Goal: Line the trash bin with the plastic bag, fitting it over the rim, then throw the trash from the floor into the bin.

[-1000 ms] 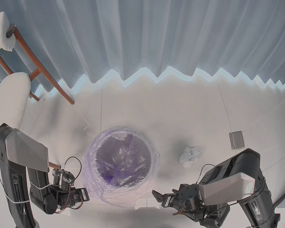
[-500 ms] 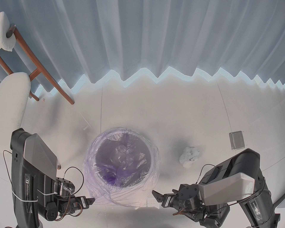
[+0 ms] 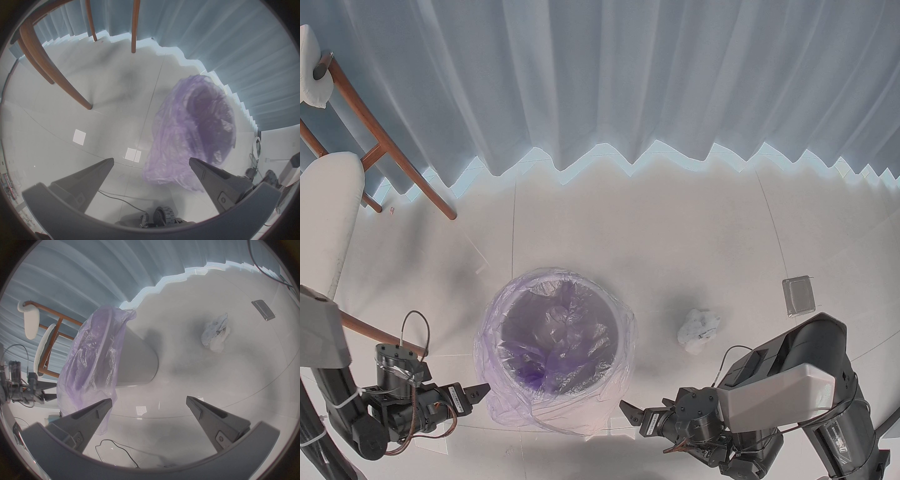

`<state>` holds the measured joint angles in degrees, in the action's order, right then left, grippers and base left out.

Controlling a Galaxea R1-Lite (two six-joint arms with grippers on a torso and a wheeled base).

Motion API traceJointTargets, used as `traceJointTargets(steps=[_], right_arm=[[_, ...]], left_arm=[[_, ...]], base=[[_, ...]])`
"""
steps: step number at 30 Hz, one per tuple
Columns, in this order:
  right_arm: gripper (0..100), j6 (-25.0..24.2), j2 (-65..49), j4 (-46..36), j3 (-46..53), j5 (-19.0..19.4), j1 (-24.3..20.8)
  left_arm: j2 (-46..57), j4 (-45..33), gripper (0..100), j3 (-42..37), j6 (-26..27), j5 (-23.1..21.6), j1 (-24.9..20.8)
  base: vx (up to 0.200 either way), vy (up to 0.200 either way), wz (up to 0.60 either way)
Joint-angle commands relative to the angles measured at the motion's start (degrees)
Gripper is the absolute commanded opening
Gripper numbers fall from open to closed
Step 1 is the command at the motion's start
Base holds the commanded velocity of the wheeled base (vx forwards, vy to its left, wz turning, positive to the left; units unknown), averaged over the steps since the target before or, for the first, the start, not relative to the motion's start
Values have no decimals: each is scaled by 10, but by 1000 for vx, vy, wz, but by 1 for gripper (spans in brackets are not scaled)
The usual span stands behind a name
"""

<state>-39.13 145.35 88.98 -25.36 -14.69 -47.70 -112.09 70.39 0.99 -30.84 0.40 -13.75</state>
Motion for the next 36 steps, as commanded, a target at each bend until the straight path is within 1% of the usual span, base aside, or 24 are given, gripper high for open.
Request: traceJointTargets(steps=[1, 2, 3, 4, 6, 8, 9, 11, 13, 14, 16, 17, 18, 20, 22, 23, 25, 26, 28, 30, 32, 35, 36], right_arm=[[100, 0, 2, 10, -1, 0, 0], [100, 0, 2, 10, -1, 0, 0], [100, 0, 2, 10, -1, 0, 0], [100, 0, 2, 10, -1, 0, 0], [100, 0, 2, 10, -1, 0, 0], [100, 0, 2, 10, -1, 0, 0], [100, 0, 2, 10, -1, 0, 0], [100, -1, 2, 10, -1, 0, 0], [100, 0, 3, 10, -1, 0, 0], [100, 0, 3, 10, -1, 0, 0], [100, 0, 3, 10, -1, 0, 0], [100, 0, 3, 10, -1, 0, 1], [100, -1, 3, 10, -1, 0, 0], [100, 0, 3, 10, -1, 0, 0], [100, 0, 3, 10, -2, -1, 0], [100, -1, 3, 10, -3, -1, 0], [100, 0, 5, 10, -5, -3, 1], [100, -1, 6, 10, -6, -3, 0], [100, 0, 6, 10, -6, -3, 0], [100, -1, 6, 10, -6, -3, 0], [100, 0, 6, 10, -6, -3, 0], [100, -1, 6, 10, -6, -3, 0], [100, -1, 6, 10, -6, -3, 0]], left_arm=[[337, -224, 100, 31, -1, -28, -28], [357, -251, 100, 39, -1, -29, -35], [363, -261, 100, 42, -2, -29, -37], [410, -314, 100, 53, -3, -37, -51], [453, -358, 100, 70, -5, -55, -62], [524, -438, 100, 114, -17, -72, -63], [552, -476, 100, 141, -26, -77, -61], [596, -585, 100, 218, -55, -88, -59], [601, -670, 100, 298, -89, -98, -66], [596, -697, 100, 337, -112, -113, -71], [582, -691, 100, 359, -132, -137, -78], [563, -665, 100, 362, -139, -166, -80], [556, -651, 100, 360, -142, -175, -80], [537, -595, 100, 315, -136, -204, -71], [516, -539, 100, 272, -123, -212, -66], [510, -523, 100, 263, -118, -212, -66], [486, -449, 100, 212, -81, -206, -54], [485, -434, 100, 198, -63, -207, -43], [484, -430, 100, 179, -31, -208, -19], [482, -430, 100, 169, -6, -211, -11], [481, -428, 100, 169, -1, -212, -13], [470, -424, 100, 180, -3, -223, -27], [453, -423, 100, 193, -7, -233, -34]], base=[[0, 0, 0], [0, 0, 0], [0, 0, 0], [0, 0, 0], [0, 0, 0], [0, 0, 0], [0, 0, 0], [0, 0, 0], [0, 0, 0], [0, 0, 0], [0, 0, 0], [0, 0, 0], [0, 0, 0], [0, 0, 0], [0, 0, 0], [0, 0, 0], [0, 0, 0], [0, 0, 0], [0, 0, 0], [100, 0, 0], [200, 0, 0], [0, 0, 0], [0, 0, 0]])
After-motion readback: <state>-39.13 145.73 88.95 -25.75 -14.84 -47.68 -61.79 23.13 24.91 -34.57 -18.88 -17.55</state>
